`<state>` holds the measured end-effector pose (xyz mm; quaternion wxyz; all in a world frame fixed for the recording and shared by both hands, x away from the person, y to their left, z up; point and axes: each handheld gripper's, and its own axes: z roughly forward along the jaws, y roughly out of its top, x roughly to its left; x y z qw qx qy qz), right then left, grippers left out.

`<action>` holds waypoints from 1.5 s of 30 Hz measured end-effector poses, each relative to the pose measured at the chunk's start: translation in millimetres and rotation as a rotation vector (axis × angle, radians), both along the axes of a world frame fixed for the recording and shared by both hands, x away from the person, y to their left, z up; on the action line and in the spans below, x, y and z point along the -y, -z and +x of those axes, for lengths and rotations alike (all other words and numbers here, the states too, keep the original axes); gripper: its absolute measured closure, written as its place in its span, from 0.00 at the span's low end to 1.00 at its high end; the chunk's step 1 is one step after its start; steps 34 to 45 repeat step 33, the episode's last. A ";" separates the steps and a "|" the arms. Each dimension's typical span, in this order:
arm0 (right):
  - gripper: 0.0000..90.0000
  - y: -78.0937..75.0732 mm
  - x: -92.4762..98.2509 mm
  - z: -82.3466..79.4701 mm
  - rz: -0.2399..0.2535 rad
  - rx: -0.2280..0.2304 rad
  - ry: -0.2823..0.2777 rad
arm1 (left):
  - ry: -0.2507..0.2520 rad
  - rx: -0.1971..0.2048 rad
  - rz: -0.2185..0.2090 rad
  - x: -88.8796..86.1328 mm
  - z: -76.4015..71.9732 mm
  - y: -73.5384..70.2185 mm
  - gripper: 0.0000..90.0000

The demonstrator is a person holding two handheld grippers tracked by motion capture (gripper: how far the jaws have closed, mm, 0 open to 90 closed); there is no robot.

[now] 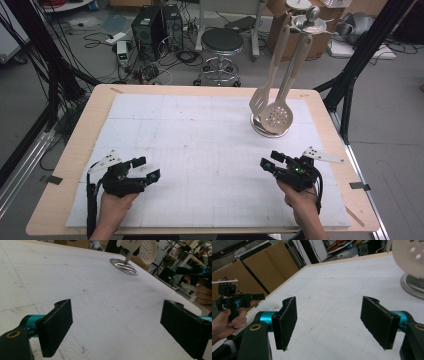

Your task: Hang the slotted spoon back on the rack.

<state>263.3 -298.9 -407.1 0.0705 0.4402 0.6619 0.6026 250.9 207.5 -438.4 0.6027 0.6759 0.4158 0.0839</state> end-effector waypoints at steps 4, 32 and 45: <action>0.32 4.0 -3.3 -0.6 -0.008 0.008 -0.005 | 0.000 -0.007 0.001 0.0 -0.7 2.8 0.13; 0.26 25.8 -22.9 -3.1 -0.073 -0.026 -0.019 | 0.035 0.012 0.007 9.2 -9.0 7.5 0.13; 0.23 26.0 -22.7 -3.1 -0.079 -0.018 -0.011 | 0.034 0.014 0.008 9.0 -8.9 7.2 0.13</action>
